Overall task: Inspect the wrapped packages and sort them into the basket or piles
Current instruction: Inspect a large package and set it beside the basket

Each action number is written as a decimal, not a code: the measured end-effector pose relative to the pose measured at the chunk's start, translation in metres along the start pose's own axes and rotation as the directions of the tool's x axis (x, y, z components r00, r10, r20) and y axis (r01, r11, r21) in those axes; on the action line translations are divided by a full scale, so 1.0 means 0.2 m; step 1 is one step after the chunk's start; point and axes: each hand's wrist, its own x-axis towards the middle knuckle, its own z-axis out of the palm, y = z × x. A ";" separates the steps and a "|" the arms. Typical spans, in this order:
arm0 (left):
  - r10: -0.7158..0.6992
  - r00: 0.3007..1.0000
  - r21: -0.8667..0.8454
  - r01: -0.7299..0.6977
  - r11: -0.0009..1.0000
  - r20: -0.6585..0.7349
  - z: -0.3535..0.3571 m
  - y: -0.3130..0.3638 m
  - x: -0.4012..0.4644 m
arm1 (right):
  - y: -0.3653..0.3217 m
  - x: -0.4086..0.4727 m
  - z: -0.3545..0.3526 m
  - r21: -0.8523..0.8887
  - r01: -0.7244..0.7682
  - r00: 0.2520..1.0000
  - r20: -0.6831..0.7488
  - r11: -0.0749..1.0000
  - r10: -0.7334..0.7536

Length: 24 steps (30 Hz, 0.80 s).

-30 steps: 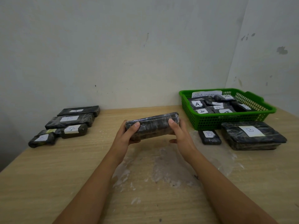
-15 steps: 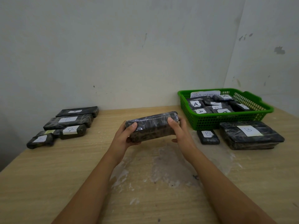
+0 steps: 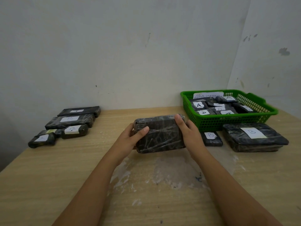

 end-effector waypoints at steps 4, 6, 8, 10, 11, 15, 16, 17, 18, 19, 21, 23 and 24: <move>-0.022 0.996 -0.135 0.011 0.991 -0.086 -0.01 0.00 0.01 | 0.00 0.00 0.01 0.119 -0.032 0.997 0.067 0.992 0.024; -0.029 0.996 -0.180 0.014 0.983 -0.083 -0.01 0.00 0.01 | -0.01 -0.01 0.02 0.147 -0.008 0.998 0.066 0.989 -0.002; -0.020 0.998 -0.219 0.005 0.976 -0.065 0.00 0.00 0.01 | -0.01 -0.01 0.03 0.174 0.010 0.999 0.037 0.985 -0.017; -0.018 0.998 -0.247 0.003 0.969 -0.057 0.01 0.00 0.00 | 0.00 -0.01 0.04 0.209 -0.008 0.999 0.041 0.978 -0.001; -0.019 0.998 -0.257 0.003 0.966 -0.062 0.02 -0.01 0.01 | -0.01 -0.01 0.04 0.217 -0.024 0.999 0.050 0.976 0.014; -0.010 0.994 -0.281 -0.021 0.959 -0.106 0.00 -0.02 0.02 | -0.01 -0.02 0.04 0.200 -0.087 0.990 0.129 0.976 0.062; -0.014 0.993 -0.292 -0.020 0.956 -0.113 0.00 -0.02 0.02 | -0.01 -0.02 0.04 0.187 -0.089 0.987 0.146 0.978 0.062; -0.017 0.993 -0.301 -0.018 0.953 -0.115 -0.01 -0.02 0.02 | 0.00 -0.02 0.04 0.180 -0.088 0.986 0.155 0.980 0.060; -0.019 0.993 -0.307 -0.017 0.952 -0.114 -0.01 -0.02 0.02 | 0.00 -0.02 0.05 0.178 -0.090 0.986 0.156 0.980 0.062; -0.021 0.994 -0.311 -0.014 0.950 -0.110 -0.01 -0.02 0.02 | 0.01 -0.02 0.05 0.187 -0.089 0.986 0.157 0.978 0.059; -0.026 0.995 -0.318 -0.005 0.948 -0.094 -0.01 -0.02 0.02 | 0.01 -0.01 0.05 0.216 -0.077 0.988 0.150 0.973 0.045; -0.032 0.997 -0.325 0.006 0.946 -0.076 -0.01 -0.02 0.02 | 0.01 -0.01 0.04 0.238 -0.077 0.988 0.147 0.968 0.042; -0.037 0.997 -0.329 0.011 0.944 -0.073 0.00 -0.02 0.02 | 0.01 -0.01 0.04 0.239 -0.078 0.988 0.151 0.968 0.043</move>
